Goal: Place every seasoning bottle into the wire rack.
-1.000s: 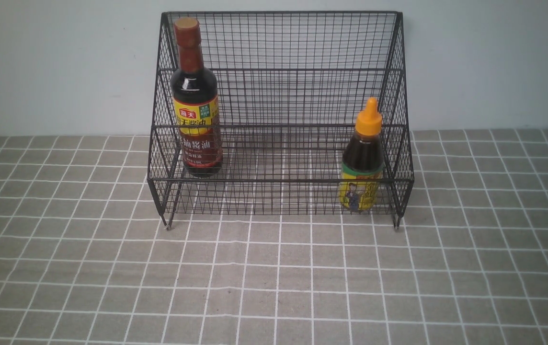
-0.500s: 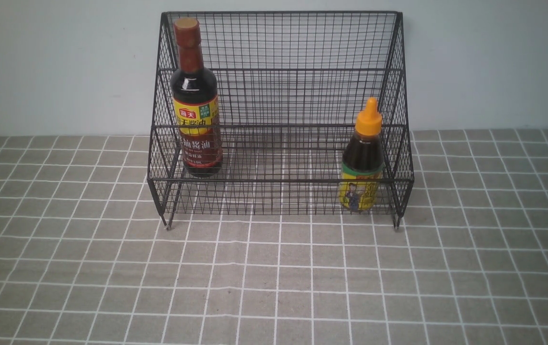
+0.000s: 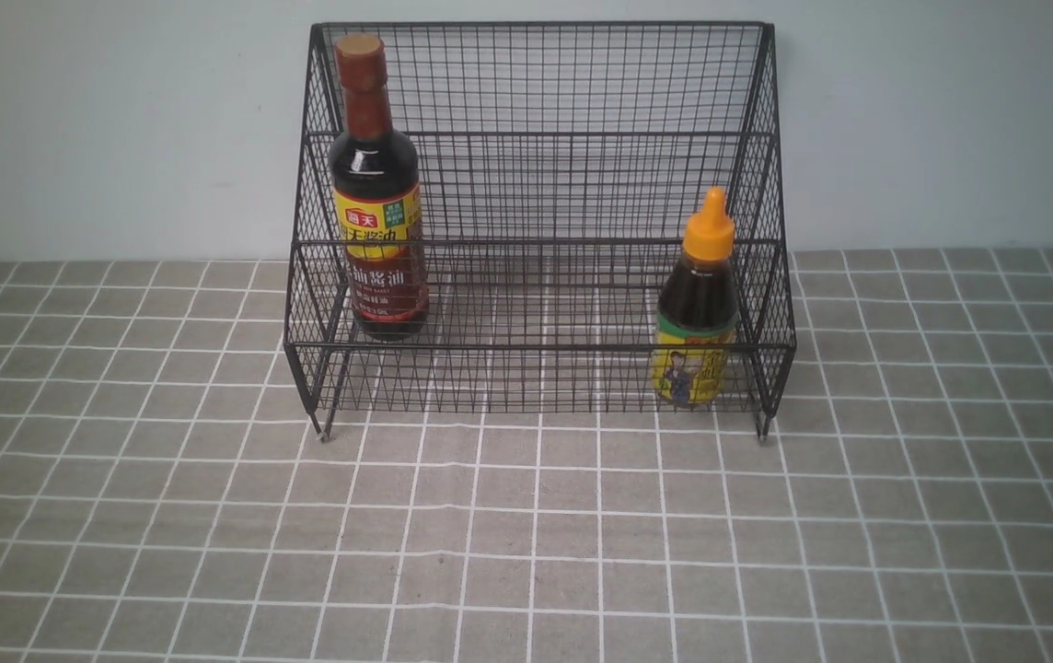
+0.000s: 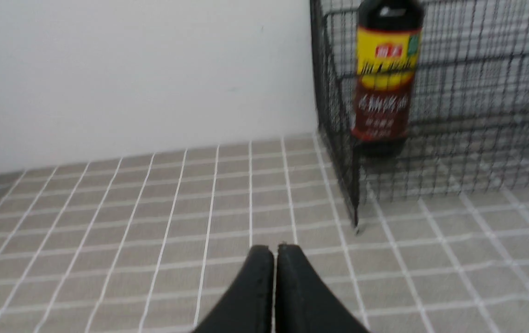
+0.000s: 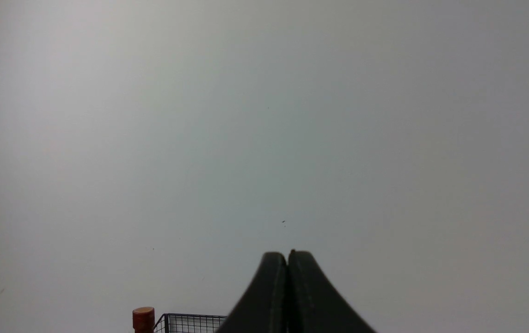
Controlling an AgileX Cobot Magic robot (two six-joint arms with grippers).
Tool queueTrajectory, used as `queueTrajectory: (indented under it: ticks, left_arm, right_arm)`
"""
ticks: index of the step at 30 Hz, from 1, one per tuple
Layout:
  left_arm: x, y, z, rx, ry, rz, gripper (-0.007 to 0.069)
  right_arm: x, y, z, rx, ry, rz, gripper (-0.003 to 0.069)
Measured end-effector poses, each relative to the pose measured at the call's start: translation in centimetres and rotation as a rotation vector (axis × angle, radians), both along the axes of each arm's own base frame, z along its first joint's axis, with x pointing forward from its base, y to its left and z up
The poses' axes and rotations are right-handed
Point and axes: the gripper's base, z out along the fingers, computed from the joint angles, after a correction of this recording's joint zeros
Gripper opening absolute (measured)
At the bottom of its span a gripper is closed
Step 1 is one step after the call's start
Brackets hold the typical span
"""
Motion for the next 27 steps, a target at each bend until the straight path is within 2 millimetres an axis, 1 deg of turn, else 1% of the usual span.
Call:
queueTrajectory:
  ticks: [2,5,7,27]
  left_arm:
    - [0.1,0.0,-2.7,0.007,0.036,0.002,-0.0007]
    - [0.2,0.0,-4.8,0.013,0.091,0.002,-0.0007]
    - [0.1,0.0,-5.5,0.016,0.12,0.002,-0.0007]
    - [0.1,0.0,-5.6,0.016,0.128,-0.007,-0.0007]
  right_arm:
    - [0.0,0.0,0.0,0.0,0.0,0.0,-0.0013]
    - [0.0,0.0,0.0,0.0,0.0,0.0,-0.0013]
    - [0.0,0.0,0.0,0.0,0.001,0.0,-0.0013]
    - [0.0,0.0,0.0,0.0,0.0,0.0,-0.0013]
